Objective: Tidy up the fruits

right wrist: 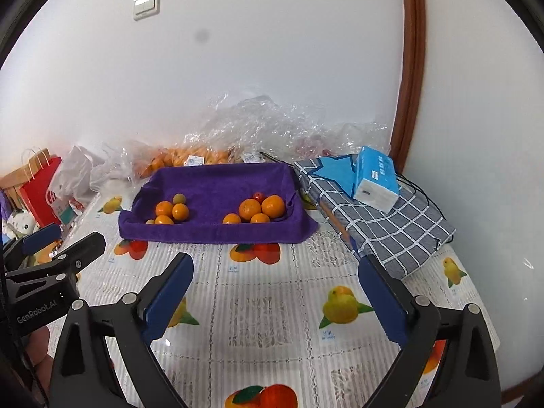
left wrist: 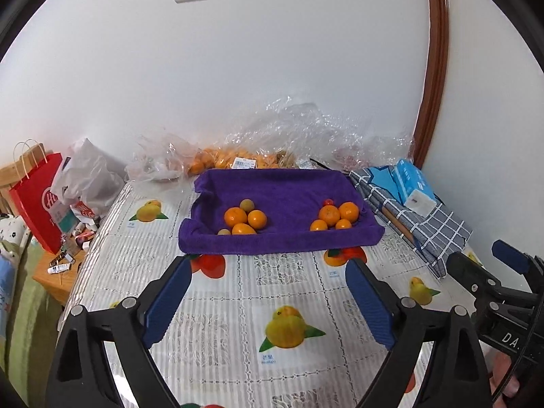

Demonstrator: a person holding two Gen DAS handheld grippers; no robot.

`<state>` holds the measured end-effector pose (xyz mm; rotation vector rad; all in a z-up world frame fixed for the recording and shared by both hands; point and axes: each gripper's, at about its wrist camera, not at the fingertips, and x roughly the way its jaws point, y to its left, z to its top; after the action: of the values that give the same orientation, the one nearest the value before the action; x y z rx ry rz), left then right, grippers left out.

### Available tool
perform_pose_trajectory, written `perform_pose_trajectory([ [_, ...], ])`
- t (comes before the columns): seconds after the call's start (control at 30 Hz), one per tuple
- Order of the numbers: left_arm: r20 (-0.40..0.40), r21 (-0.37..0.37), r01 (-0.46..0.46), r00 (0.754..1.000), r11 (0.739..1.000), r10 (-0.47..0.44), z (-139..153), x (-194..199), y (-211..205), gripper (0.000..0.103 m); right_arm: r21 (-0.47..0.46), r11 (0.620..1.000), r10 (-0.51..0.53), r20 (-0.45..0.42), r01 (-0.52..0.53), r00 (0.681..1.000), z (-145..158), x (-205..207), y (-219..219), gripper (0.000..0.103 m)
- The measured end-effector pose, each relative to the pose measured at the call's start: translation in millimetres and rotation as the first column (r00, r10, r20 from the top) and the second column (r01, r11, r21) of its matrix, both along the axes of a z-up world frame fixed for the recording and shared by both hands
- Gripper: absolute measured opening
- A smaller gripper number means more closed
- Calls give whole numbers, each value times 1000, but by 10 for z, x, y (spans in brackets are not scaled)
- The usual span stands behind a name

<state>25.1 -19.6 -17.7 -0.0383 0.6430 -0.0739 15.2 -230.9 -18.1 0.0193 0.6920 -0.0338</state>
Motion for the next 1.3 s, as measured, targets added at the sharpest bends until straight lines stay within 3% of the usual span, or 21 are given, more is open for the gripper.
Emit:
perform_pose_trajectory([
  [1.3, 27, 0, -26, 999, 1000, 26, 76, -119, 15, 92, 19, 1000, -9, 23, 8, 1000, 104, -210, -65, 97],
])
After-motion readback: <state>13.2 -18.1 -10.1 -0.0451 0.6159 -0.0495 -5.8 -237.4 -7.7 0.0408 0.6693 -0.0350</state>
